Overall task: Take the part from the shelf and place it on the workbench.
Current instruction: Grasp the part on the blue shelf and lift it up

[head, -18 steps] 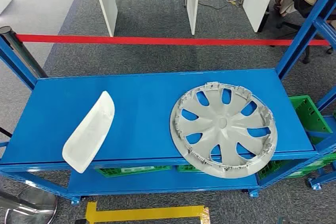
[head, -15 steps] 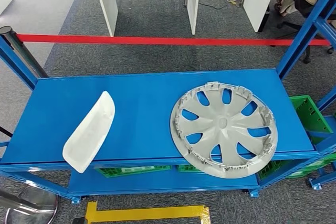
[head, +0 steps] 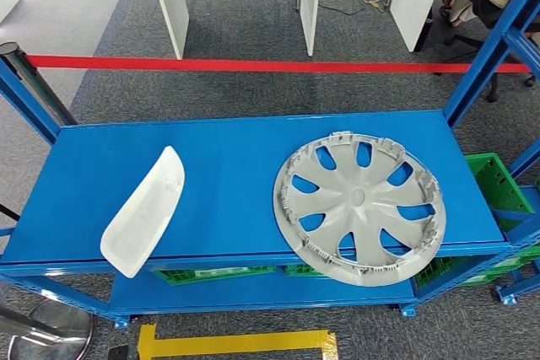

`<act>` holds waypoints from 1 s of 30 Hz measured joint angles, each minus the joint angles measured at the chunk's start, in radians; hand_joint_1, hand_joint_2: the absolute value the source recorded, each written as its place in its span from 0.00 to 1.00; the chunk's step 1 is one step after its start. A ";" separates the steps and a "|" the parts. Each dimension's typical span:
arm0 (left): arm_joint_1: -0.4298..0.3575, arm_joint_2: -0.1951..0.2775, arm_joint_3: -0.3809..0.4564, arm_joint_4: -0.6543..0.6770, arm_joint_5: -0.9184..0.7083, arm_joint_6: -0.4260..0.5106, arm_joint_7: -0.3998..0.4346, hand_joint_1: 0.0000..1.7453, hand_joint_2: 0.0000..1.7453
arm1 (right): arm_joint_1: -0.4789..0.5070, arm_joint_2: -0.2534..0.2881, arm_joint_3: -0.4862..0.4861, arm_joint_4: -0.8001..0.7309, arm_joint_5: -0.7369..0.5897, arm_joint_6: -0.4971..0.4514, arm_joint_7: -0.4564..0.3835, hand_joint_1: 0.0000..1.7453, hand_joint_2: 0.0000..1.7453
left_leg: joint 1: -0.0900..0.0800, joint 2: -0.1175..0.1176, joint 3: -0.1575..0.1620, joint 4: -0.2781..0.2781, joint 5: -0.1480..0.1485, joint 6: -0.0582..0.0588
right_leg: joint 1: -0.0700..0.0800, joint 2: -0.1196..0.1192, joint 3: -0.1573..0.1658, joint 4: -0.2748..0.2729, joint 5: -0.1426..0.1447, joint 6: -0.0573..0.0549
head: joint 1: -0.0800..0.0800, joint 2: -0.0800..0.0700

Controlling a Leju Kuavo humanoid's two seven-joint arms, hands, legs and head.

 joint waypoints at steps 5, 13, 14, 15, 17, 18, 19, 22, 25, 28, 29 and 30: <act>-0.001 -0.001 -0.002 0.003 0.000 0.000 -0.001 0.00 0.00 | 0.001 0.001 -0.008 -0.009 0.000 0.000 0.000 0.00 1.00 | 0.000 0.000 0.000 0.000 0.000 0.000 | 0.000 0.000 0.000 0.000 0.000 0.000 | 0.000 0.000; -0.007 0.000 -0.017 0.006 -0.039 -0.001 0.030 0.00 0.00 | 0.062 -0.005 0.018 -0.113 0.110 -0.008 -0.037 0.00 1.00 | -0.004 -0.005 -0.001 0.000 0.000 0.001 | -0.005 -0.006 0.000 0.002 -0.001 0.002 | 0.000 0.000; -0.010 0.002 -0.031 0.006 -0.062 -0.002 0.050 0.00 0.00 | 0.113 -0.007 0.057 -0.228 0.224 0.018 -0.036 0.00 1.00 | -0.006 -0.008 -0.002 0.000 0.000 0.001 | -0.007 -0.008 -0.001 0.004 -0.003 0.003 | -0.001 0.000; -0.014 0.005 -0.047 0.006 -0.082 -0.003 0.069 0.00 0.00 | 0.163 -0.012 0.109 -0.363 0.382 0.061 -0.022 0.00 1.00 | -0.008 -0.008 -0.002 0.000 0.000 0.001 | -0.008 -0.008 -0.002 0.005 -0.003 0.003 | -0.001 0.000; -0.025 0.009 -0.073 0.006 -0.104 -0.004 0.090 0.00 0.00 | 0.225 -0.023 0.218 -0.601 0.757 0.139 0.019 0.00 1.00 | -0.007 -0.003 -0.002 0.000 0.001 0.001 | -0.006 -0.002 -0.005 0.006 -0.002 0.003 | -0.002 0.000; -0.031 0.010 -0.082 0.006 -0.109 -0.004 0.095 0.00 0.00 | 0.242 -0.030 0.259 -0.674 0.919 0.152 0.028 0.00 1.00 | -0.006 -0.001 -0.002 0.001 0.001 0.001 | -0.006 -0.001 -0.006 0.006 -0.002 0.003 | -0.002 0.000; -0.037 0.010 -0.091 0.006 -0.114 -0.004 0.097 0.00 0.00 | 0.260 -0.035 0.292 -0.733 1.040 0.151 0.032 0.00 1.00 | -0.006 -0.003 -0.002 0.001 0.001 0.002 | -0.006 -0.003 -0.006 0.006 -0.002 0.003 | -0.002 0.000; -0.044 0.011 -0.112 0.006 -0.120 -0.004 0.102 0.00 0.00 | 0.307 -0.043 0.365 -0.848 1.094 0.126 0.034 0.00 1.00 | -0.006 -0.007 -0.003 0.001 0.002 0.002 | -0.006 -0.008 -0.004 0.006 -0.002 0.003 | -0.002 0.000; -0.047 0.011 -0.121 0.006 -0.122 -0.004 0.104 0.00 0.00 | 0.326 -0.053 0.404 -0.909 0.960 0.110 0.034 0.00 1.00 | -0.006 -0.006 -0.003 0.001 0.002 0.002 | -0.006 -0.006 -0.004 0.006 -0.002 0.003 | -0.002 0.000; -0.048 0.012 -0.126 0.006 -0.122 -0.003 0.104 0.00 0.00 | 0.338 -0.057 0.427 -0.941 0.935 0.109 0.034 0.00 1.00 | -0.006 -0.006 -0.003 0.001 0.002 0.002 | -0.006 -0.005 -0.004 0.006 -0.002 0.003 | -0.002 0.000; -0.049 0.012 -0.127 0.006 -0.123 -0.003 0.104 0.00 0.00 | 0.341 -0.057 0.433 -0.949 0.933 0.109 0.034 0.00 1.00 | -0.006 -0.006 -0.003 0.001 0.002 0.002 | -0.006 -0.005 -0.004 0.006 -0.002 0.003 | -0.002 0.000; -0.049 0.012 -0.128 0.006 -0.123 -0.003 0.104 0.00 0.00 | 0.343 -0.058 0.438 -0.955 0.932 0.109 0.034 0.00 1.00 | -0.006 -0.006 -0.003 0.001 0.002 0.002 | -0.006 -0.005 -0.004 0.006 -0.002 0.003 | -0.002 0.000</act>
